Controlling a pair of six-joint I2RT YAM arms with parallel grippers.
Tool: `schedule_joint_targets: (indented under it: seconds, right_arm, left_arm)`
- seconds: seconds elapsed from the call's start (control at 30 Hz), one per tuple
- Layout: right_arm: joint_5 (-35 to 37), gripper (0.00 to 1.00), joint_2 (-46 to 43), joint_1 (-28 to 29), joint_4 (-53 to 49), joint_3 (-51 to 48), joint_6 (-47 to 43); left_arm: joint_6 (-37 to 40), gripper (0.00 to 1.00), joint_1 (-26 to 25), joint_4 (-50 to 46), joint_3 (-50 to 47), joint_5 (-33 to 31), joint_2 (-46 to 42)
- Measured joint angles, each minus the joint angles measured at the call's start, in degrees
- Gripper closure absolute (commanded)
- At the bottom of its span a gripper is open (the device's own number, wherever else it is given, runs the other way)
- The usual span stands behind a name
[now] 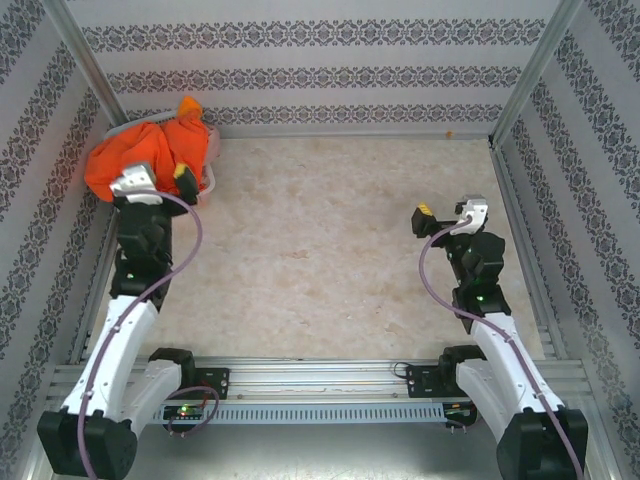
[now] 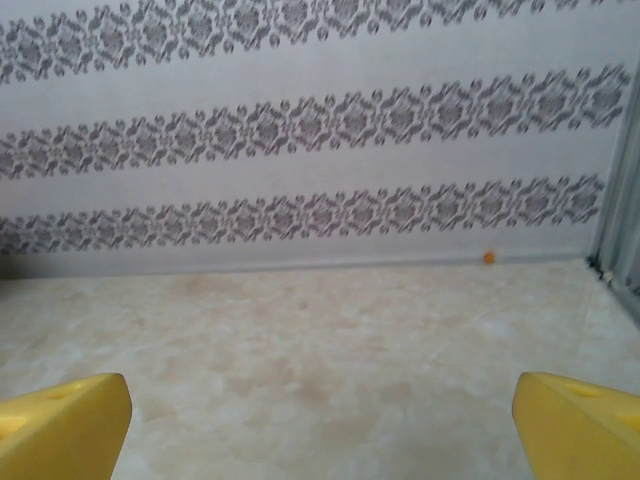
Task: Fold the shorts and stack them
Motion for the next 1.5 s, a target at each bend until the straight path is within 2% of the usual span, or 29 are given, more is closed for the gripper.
schedule_joint_targets:
  seconds: [0.17, 0.5, 0.77, 0.97, 1.13, 1.3, 1.4, 1.5]
  right_arm:
    - [-5.2, 0.02, 1.4, 0.5, -5.5, 0.0, 5.1]
    - [-11.5, 0.02, 7.0, 0.7, -10.3, 3.8, 9.8]
    - [-13.1, 0.02, 7.0, 1.2, -11.3, 4.0, 12.0]
    - [-13.5, 0.02, 7.0, 1.6, -12.0, 4.1, 13.1]
    - [-13.7, 0.02, 7.0, 2.2, -12.0, 4.0, 13.6]
    - [-13.7, 0.02, 7.0, 2.2, -12.3, 4.0, 14.0]
    - [-13.7, 0.02, 6.8, 2.2, -12.6, 4.0, 14.0]
    - [-13.7, 0.02, 6.6, 2.2, -12.7, 4.0, 14.0]
  left_arm:
    - [-2.1, 0.0, 3.9, -13.9, 17.5, 2.3, 9.9]
    - [-0.5, 0.11, 10.3, -33.7, 38.9, 8.0, 40.1]
    - [-0.8, 0.22, 17.8, -40.7, 50.9, 9.9, 55.5]
    - [-2.1, 0.35, 20.1, -42.9, 56.1, 11.8, 62.7]
    - [-3.0, 0.55, 20.0, -43.6, 59.3, 13.8, 66.0]
    - [-3.7, 0.9, 20.1, -44.7, 64.2, 15.8, 69.7]
    - [-4.4, 1.0, 20.1, -45.6, 64.9, 17.0, 70.2]
    - [-4.8, 1.0, 20.2, -45.8, 65.0, 18.3, 69.7]
